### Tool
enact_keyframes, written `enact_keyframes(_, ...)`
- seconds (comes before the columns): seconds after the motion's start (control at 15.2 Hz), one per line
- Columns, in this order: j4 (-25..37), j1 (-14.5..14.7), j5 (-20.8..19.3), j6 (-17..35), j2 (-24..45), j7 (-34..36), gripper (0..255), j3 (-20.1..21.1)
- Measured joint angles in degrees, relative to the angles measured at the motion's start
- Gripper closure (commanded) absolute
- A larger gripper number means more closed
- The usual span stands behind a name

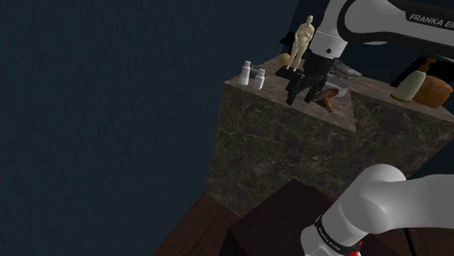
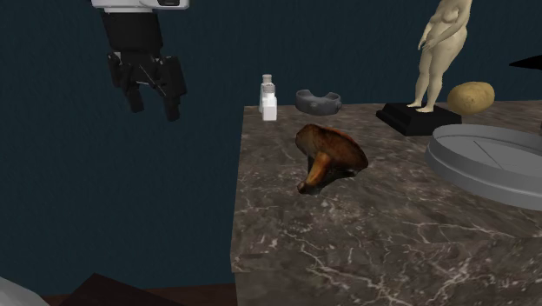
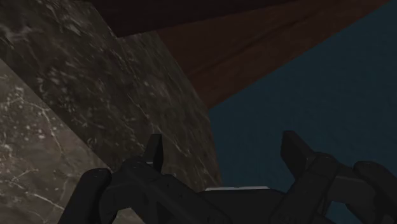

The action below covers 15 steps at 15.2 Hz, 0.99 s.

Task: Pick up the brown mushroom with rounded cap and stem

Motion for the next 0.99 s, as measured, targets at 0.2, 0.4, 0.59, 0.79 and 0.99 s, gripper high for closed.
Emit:
enact_keyframes(0.2,-0.76,-0.69,-1.25,1.00,-0.40,-0.79,0,-0.83)
enact_keyframes(0.4,-2.43,-2.38,-4.28,3.39,-1.27,-2.85,0,-3.02)
enact_keyframes(0.59,-3.78,-4.32,-7.68,6.48,-1.45,-5.29,0,-5.77)
enact_keyframes(0.79,-4.38,-6.18,-10.89,9.68,-1.01,-7.62,0,-8.60)
enact_keyframes(0.99,-5.37,-8.02,-14.00,13.53,-0.54,-9.81,0,-11.57)
